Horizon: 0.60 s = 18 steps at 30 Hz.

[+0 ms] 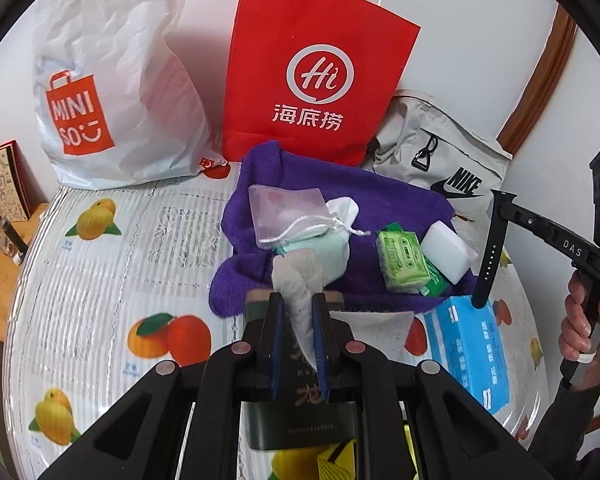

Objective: Organize soft objects
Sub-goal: 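Carry the white cloth over the purple towel with the left tool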

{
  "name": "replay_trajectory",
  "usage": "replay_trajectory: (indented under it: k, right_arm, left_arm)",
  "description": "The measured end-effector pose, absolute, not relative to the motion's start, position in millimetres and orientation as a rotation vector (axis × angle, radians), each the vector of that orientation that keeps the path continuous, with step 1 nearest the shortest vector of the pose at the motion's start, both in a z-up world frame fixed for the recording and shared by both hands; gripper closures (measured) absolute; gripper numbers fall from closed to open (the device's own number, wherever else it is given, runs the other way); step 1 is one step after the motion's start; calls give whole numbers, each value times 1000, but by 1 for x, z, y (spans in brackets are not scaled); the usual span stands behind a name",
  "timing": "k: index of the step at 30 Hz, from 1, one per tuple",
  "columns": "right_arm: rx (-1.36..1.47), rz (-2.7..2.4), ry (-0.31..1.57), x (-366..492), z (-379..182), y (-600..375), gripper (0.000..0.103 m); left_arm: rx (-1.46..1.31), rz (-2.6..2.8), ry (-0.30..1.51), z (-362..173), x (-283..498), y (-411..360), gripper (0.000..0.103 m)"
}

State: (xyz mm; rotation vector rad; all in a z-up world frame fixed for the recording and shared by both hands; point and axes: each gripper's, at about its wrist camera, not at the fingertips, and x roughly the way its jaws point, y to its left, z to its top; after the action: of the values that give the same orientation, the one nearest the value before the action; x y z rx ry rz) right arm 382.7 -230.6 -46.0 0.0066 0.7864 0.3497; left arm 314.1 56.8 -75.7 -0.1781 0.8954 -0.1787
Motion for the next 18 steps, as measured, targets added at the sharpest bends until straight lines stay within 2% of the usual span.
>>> replay_trajectory:
  k: [18]
  right_arm:
    - [-9,387,907,451,-98,-210,101]
  left_arm:
    - [-151,-211,936,-91,365,50,89]
